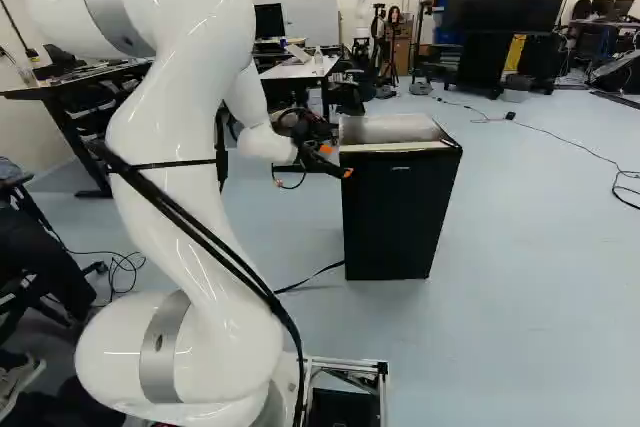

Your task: Open the fridge door

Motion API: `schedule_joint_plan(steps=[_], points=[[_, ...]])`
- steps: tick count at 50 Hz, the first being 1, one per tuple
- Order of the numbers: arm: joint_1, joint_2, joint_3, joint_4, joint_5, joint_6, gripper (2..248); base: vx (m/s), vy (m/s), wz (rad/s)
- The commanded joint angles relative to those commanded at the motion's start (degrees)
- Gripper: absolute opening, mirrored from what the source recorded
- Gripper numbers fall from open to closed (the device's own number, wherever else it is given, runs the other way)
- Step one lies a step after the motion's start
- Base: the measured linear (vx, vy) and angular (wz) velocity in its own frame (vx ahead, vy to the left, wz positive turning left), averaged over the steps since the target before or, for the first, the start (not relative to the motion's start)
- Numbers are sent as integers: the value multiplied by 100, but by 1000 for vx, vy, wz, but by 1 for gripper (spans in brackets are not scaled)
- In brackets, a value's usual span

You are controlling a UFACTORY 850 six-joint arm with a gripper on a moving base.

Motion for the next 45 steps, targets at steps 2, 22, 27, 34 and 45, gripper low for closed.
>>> schedule_joint_plan(steps=[2,22,27,34,45], points=[[-12,-6,-8,10,0,0,247,0,0,0],[-184,-52,-72,156,0,0,247,0,0,0],[-226,-53,-73,177,0,0,247,0,0,0],[-274,-24,-34,201,0,0,247,0,0,0],[-335,131,184,378,0,0,247,0,0,0]])
